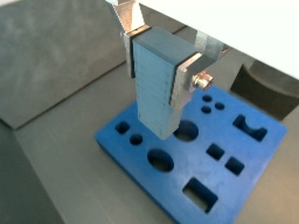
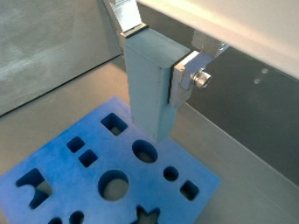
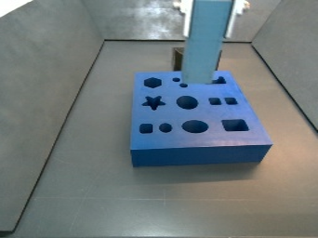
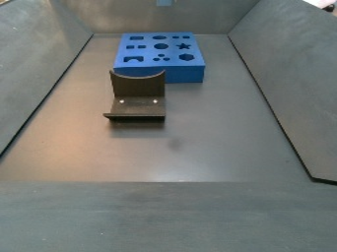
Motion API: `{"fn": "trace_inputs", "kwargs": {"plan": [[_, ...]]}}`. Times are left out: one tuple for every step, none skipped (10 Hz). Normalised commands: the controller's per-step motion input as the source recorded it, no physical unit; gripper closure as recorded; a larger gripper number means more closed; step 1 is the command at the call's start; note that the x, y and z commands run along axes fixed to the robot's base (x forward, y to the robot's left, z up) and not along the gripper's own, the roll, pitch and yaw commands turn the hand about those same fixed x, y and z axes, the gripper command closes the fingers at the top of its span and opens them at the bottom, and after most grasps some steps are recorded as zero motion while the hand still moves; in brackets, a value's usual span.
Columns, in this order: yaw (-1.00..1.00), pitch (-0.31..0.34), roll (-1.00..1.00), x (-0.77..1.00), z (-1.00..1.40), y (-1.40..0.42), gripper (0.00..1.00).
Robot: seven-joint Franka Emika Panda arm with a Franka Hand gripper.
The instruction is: Insert the rectangle object.
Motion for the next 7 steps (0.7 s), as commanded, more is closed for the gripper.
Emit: {"fn": "trace_inputs", "kwargs": {"plan": [[0.00, -0.030, 0.06, 1.00, -0.41, -0.41, 1.00], [0.00, -0.023, 0.04, 1.00, -0.44, -0.38, 1.00], [0.00, 0.000, 0.07, 1.00, -0.45, -0.25, 1.00], [0.06, 0.007, 0.18, 1.00, -0.25, 0.00, 1.00], [0.19, 0.074, 0.28, 0.92, -0.13, 0.05, 1.00], [0.19, 0.090, 0.31, 0.90, -0.17, 0.04, 1.00], [0.09, 0.067, 0.31, 0.89, -0.26, 0.00, 1.00]]}}
